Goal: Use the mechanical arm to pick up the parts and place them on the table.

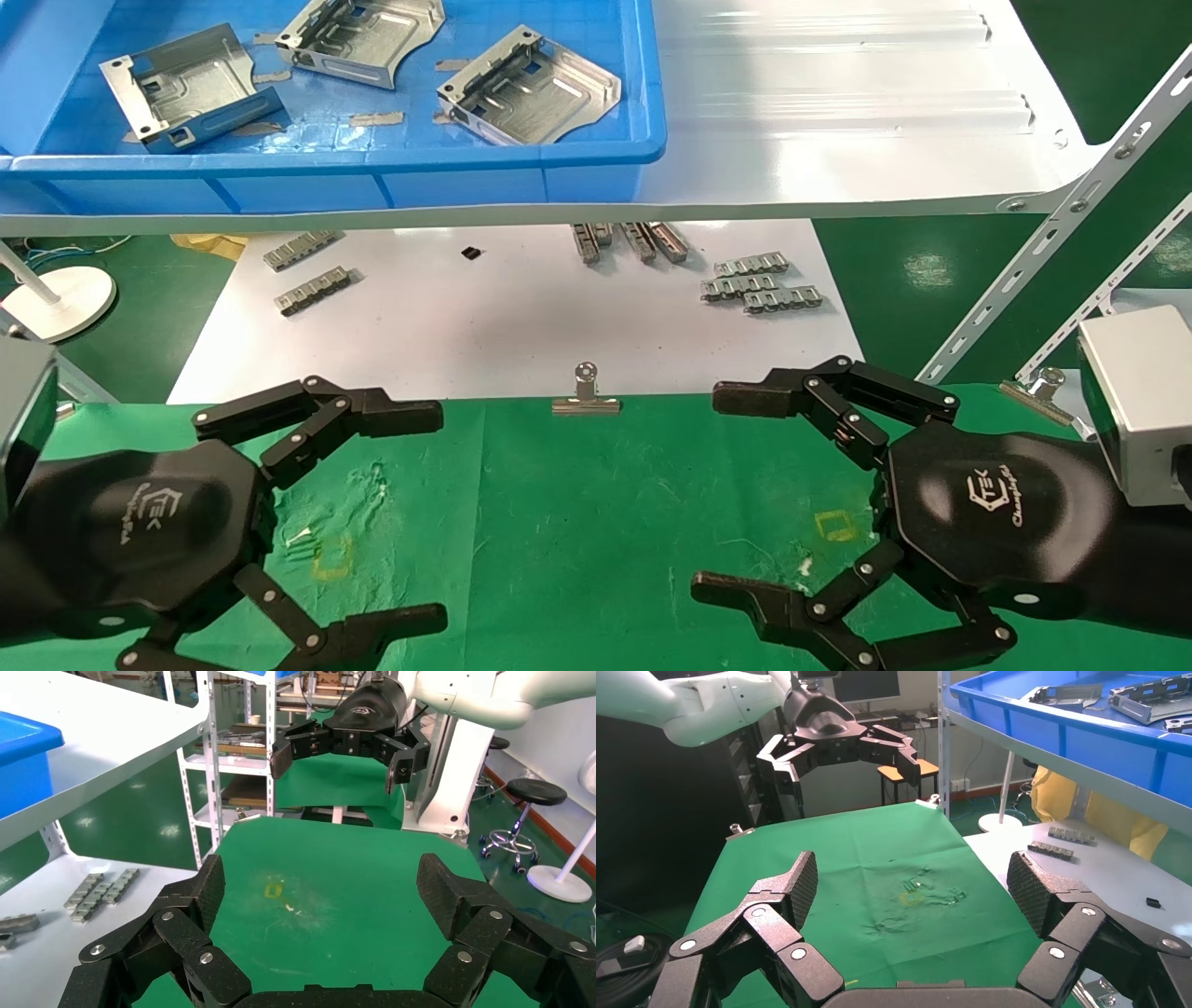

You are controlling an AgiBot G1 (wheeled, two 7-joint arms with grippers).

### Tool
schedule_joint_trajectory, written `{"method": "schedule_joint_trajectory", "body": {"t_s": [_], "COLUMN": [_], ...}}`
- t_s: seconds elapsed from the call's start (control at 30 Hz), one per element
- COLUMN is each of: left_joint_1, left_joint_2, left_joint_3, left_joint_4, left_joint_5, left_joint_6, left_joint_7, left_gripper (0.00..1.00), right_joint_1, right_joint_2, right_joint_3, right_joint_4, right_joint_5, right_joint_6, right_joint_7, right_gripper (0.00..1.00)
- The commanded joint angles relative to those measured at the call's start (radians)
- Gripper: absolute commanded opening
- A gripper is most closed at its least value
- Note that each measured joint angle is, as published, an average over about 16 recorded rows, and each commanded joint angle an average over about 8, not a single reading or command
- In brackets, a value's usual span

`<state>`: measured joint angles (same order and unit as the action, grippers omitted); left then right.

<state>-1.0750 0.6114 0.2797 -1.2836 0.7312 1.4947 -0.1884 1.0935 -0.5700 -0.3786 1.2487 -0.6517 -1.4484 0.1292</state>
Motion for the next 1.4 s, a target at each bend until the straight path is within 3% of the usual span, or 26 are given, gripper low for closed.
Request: {"method": "schedule_joint_trajectory", "body": {"t_s": [0.03, 1.4], "left_joint_1": [0.0, 0.0], "left_joint_2": [0.0, 0.0], "left_joint_3": [0.0, 0.0], "left_joint_4": [0.0, 0.0], "left_joint_5": [0.0, 0.0], "left_joint_6": [0.0, 0.0], "left_joint_7": [0.0, 0.0], "left_gripper": [1.0, 1.0], "right_joint_1": [0.0, 0.0], "right_joint_2": [0.0, 0.0], "right_joint_3": [0.0, 0.0], "right_joint_4": [0.0, 0.0], "right_joint_5": [0.0, 0.0], "right_joint_6": [0.0, 0.0], "right_joint_7": [0.0, 0.0], "right_gripper": [1.0, 1.0]}}
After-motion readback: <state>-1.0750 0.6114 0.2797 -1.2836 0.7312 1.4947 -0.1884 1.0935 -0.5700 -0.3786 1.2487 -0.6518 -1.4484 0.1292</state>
